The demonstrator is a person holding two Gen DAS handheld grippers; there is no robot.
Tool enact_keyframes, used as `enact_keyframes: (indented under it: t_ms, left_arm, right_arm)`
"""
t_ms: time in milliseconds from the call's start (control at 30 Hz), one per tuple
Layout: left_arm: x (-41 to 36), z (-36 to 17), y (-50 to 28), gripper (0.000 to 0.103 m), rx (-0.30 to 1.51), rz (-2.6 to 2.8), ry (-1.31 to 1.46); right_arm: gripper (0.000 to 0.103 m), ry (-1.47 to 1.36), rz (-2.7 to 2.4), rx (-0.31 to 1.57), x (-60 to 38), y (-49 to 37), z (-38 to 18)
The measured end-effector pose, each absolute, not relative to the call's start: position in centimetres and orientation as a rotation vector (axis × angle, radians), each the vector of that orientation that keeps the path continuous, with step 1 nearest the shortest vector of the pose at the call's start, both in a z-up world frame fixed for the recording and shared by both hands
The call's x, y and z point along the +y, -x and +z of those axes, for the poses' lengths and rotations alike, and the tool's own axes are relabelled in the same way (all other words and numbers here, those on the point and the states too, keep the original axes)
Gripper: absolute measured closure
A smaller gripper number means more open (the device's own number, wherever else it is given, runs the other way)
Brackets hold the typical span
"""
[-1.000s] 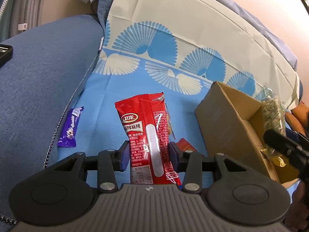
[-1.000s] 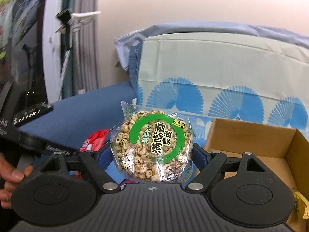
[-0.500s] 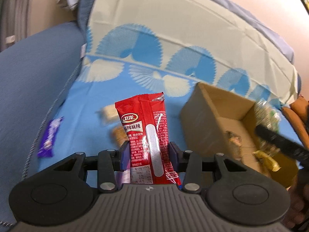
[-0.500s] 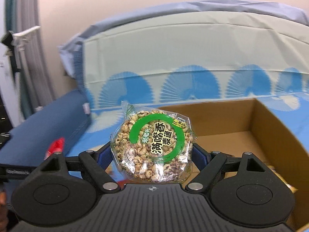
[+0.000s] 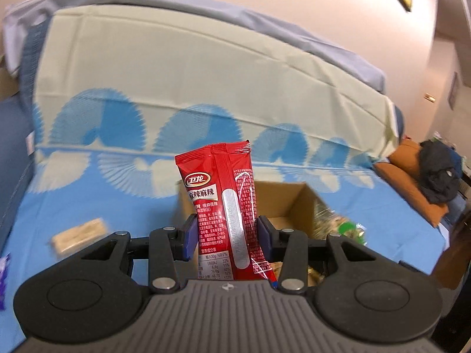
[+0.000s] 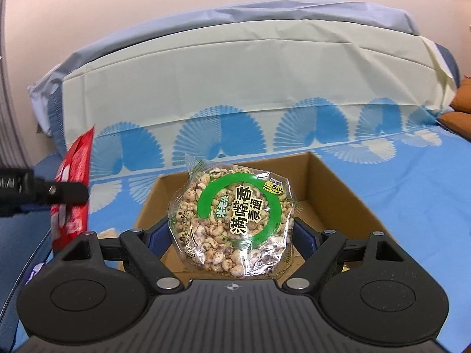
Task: Organize snacks
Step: 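Carry both packets over the box and open both tools to release them, then return both tools to the remaining snacks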
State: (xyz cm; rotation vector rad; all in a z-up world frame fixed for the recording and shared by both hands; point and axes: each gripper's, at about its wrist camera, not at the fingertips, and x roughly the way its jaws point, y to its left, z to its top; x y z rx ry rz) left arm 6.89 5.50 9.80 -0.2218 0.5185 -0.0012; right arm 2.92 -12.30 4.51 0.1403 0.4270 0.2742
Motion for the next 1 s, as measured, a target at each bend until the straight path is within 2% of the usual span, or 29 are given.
enact_keyframes:
  t_ms: [433, 467, 500, 567, 833, 1000]
  left_arm:
    - [-0.1, 10.8, -9.7, 0.055, 0.5, -0.165, 0.169]
    - [-0.5, 10.9, -9.7, 0.047, 0.503, -0.185, 0.159]
    - [-0.6, 11.0, -9.6, 0.024, 0.505, -0.194, 0.146]
    - [-0.6, 11.4, -8.9, 0.007, 0.486, -0.183, 0.123]
    - [6.6, 11.0, -1.2, 0.004, 0.438, -0.097, 0.074]
    - [13.7, 10.7, 4.1, 0.0, 0.38, 0.148, -0.166]
  right_arm:
    - [0.019, -0.182, 0.125, 0.371, -15.7, -2.6, 5.4]
    - [0.017, -0.18, 0.109, 0.37, -15.8, -2.6, 5.4]
    - [0.013, -0.176, 0.089, 0.369, -15.8, -2.6, 5.5]
    - [0.006, -0.163, 0.047, 0.362, -15.9, -2.6, 5.6]
    - [0.006, -0.121, 0.057, 0.375, -13.7, -2.4, 5.8]
    - [0.006, -0.062, 0.101, 0.37, -10.9, -1.6, 6.1]
